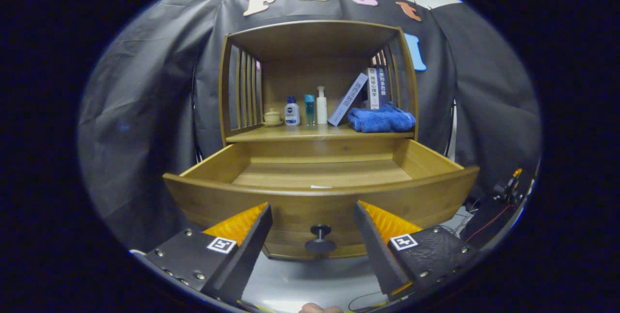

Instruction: Pull open the drawer, take out the items inside it, and place them on the countertop above the cabinet.

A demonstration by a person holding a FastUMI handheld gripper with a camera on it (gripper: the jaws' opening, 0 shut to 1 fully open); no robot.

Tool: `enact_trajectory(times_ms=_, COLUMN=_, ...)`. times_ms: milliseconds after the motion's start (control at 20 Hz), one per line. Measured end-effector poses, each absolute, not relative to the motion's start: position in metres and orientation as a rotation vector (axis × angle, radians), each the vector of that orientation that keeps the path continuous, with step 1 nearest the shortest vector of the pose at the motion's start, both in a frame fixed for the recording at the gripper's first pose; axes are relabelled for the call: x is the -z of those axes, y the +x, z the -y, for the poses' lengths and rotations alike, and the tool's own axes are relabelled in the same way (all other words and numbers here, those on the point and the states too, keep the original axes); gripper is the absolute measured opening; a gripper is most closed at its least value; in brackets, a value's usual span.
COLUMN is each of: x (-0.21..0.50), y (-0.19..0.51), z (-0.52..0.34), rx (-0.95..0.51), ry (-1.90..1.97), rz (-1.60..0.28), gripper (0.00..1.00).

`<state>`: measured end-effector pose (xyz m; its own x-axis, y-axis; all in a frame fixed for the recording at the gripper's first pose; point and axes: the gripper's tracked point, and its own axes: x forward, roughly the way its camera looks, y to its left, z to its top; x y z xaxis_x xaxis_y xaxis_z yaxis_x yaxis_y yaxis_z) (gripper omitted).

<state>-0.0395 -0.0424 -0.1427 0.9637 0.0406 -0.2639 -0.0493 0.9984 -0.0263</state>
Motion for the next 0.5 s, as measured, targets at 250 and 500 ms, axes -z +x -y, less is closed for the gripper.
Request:
enact_trajectory(times_ms=250, x=0.088, y=-0.003, z=0.048, rx=0.031, ry=0.041, rz=-0.357, gripper=1.00)
enact_trajectory(times_ms=500, x=0.124, y=0.051, z=0.066, rx=0.086, ry=-0.016, rz=-0.620, gripper=1.00)
